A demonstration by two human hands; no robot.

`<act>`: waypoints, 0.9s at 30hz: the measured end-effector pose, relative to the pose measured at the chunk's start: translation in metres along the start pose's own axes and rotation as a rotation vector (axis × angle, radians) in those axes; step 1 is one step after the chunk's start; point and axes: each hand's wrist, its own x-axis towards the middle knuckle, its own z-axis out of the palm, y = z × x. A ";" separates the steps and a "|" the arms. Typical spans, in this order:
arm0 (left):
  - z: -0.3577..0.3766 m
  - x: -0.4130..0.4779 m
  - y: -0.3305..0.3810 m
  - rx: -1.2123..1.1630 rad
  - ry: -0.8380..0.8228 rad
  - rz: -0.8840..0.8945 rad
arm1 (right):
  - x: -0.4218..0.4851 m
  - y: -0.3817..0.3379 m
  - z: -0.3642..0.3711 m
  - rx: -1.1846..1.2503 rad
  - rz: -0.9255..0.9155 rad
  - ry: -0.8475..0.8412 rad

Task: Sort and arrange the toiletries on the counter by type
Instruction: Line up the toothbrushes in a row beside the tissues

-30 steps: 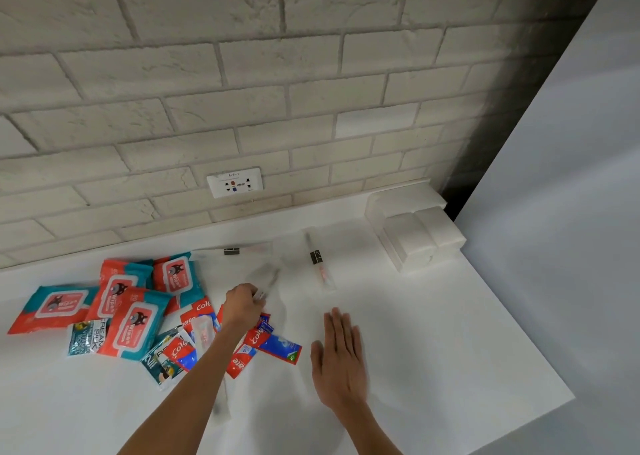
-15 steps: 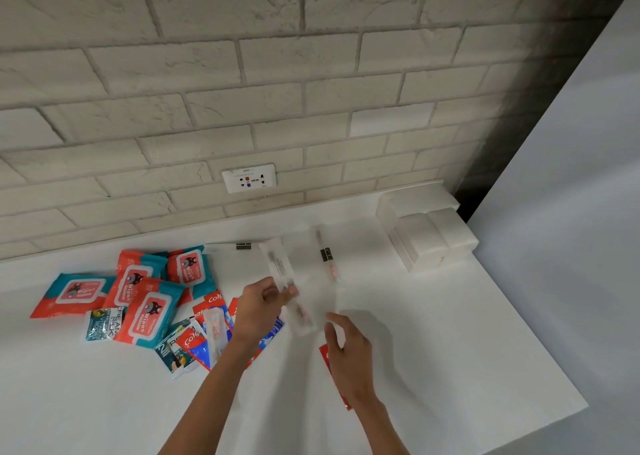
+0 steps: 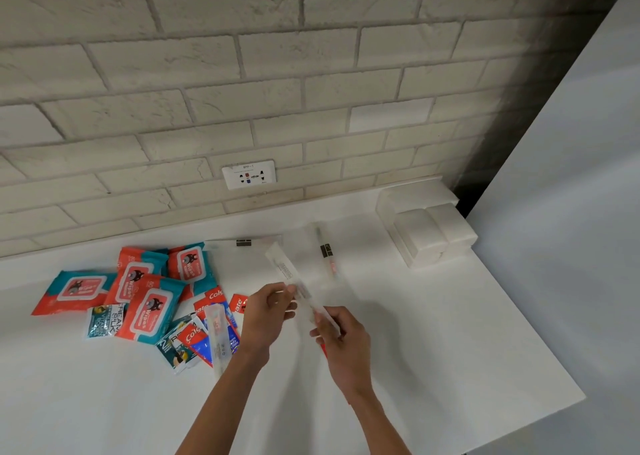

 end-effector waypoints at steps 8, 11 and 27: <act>0.009 -0.011 0.003 -0.255 -0.101 -0.069 | 0.001 0.014 -0.002 -0.476 -0.441 0.041; 0.008 -0.008 0.004 -0.266 -0.118 -0.048 | 0.001 0.008 -0.001 -0.427 -0.380 0.015; 0.003 0.020 -0.002 -0.117 -0.229 -0.044 | 0.020 -0.002 -0.015 -0.228 0.104 -0.168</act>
